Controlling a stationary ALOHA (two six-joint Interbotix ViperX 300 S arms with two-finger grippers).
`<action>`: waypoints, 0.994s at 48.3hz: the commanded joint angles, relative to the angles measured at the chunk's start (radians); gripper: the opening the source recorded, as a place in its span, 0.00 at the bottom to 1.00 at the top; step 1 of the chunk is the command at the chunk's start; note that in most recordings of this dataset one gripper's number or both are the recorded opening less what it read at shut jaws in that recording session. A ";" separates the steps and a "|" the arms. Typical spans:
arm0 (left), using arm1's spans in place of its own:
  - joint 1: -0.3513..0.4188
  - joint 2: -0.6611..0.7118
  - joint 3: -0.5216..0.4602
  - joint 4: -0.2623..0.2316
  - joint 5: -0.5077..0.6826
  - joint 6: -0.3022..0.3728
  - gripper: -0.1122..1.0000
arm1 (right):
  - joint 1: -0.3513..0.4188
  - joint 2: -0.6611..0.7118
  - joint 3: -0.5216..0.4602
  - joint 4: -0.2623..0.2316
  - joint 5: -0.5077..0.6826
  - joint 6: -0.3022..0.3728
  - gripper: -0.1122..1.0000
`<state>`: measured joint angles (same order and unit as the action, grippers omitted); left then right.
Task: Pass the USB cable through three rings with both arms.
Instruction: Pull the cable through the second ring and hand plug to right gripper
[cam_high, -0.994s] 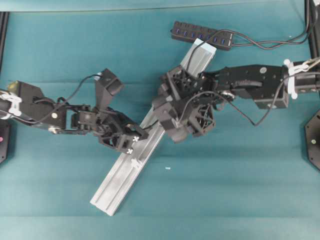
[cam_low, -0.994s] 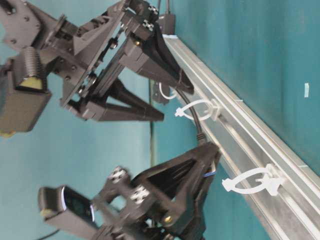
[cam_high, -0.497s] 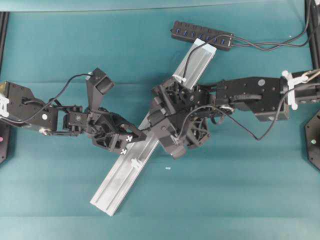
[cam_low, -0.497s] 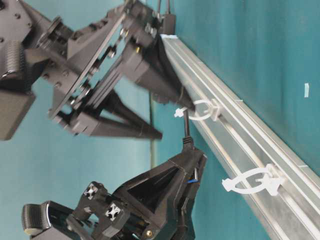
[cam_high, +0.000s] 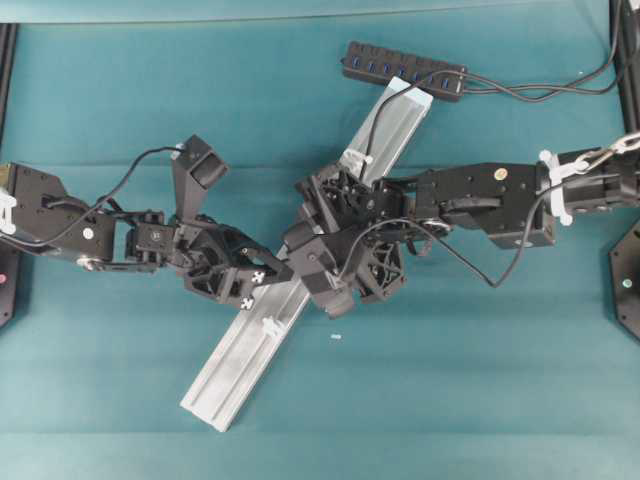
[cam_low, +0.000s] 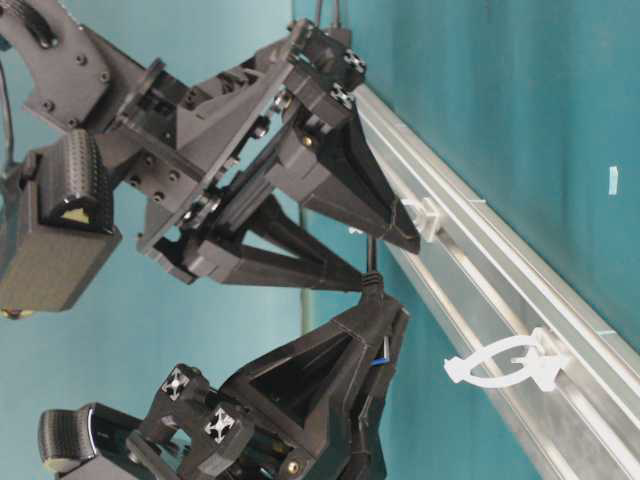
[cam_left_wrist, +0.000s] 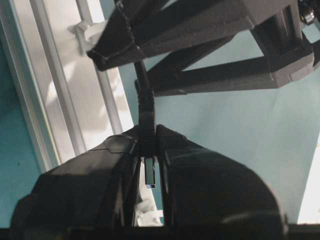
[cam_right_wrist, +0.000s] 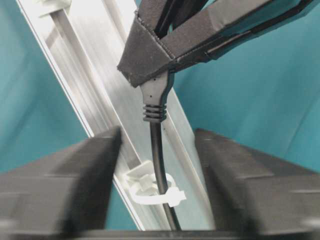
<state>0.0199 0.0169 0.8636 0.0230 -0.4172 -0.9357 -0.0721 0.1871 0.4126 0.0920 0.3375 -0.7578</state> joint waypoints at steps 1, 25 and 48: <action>-0.005 -0.051 -0.011 0.003 -0.011 0.005 0.20 | 0.005 0.002 -0.020 0.000 -0.002 0.044 0.55; -0.003 -0.057 0.002 0.003 -0.029 0.023 0.19 | 0.005 0.012 -0.058 -0.057 0.058 0.071 0.16; -0.008 -0.172 0.061 0.005 0.098 0.034 0.96 | 0.009 0.038 -0.091 -0.133 0.130 0.041 0.16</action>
<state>0.0184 -0.0522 0.9235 0.0215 -0.3697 -0.9050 -0.0629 0.2194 0.3375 -0.0291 0.4587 -0.6995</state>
